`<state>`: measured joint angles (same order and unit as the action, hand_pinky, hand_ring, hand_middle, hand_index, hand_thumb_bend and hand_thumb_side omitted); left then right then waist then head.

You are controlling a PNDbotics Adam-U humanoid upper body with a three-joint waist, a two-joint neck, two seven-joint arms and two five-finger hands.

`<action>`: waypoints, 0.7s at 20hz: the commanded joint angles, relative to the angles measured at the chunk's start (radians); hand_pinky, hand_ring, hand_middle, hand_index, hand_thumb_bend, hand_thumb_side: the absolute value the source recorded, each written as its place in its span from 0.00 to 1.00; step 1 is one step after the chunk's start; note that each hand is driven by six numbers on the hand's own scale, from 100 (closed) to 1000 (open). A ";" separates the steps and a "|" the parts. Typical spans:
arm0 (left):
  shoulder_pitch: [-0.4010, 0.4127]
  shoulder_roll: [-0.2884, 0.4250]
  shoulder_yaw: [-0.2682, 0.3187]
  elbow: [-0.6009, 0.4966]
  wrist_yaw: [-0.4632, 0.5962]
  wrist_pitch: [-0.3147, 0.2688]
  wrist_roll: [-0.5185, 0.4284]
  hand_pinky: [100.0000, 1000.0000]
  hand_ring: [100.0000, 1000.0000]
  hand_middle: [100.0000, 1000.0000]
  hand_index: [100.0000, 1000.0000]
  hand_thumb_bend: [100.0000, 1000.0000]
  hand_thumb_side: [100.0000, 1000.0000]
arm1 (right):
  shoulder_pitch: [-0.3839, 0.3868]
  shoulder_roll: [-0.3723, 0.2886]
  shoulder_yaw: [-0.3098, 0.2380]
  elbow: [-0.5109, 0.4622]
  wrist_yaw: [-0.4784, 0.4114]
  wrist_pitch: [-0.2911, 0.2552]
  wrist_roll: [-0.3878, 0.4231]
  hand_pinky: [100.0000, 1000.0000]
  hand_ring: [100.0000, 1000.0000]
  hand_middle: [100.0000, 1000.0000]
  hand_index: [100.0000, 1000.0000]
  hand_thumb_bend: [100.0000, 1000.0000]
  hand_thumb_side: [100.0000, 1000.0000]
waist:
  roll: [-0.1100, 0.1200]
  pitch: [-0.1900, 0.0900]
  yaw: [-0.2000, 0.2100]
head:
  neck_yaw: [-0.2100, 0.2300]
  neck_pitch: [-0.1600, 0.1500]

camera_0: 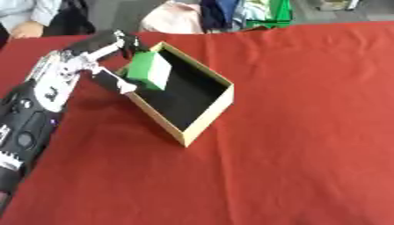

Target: Pick up objects on the table and place them in the box.

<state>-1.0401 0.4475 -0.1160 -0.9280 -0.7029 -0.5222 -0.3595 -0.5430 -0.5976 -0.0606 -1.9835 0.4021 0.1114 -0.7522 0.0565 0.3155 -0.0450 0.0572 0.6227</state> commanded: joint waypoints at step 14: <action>-0.024 0.004 0.035 -0.003 -0.097 0.004 0.189 0.74 0.86 0.88 1.00 0.60 0.52 | 0.002 -0.012 -0.011 -0.016 -0.005 0.007 -0.002 0.74 0.70 0.72 0.70 0.00 0.00 | 0.012 -0.027 -0.006 | -0.002 0.013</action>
<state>-1.0401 0.4390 -0.0980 -0.9131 -0.8009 -0.5207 -0.1840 -0.5341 -0.5937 -0.0613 -1.9835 0.4019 0.1171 -0.7540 0.0565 0.3155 -0.0497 0.0571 0.6242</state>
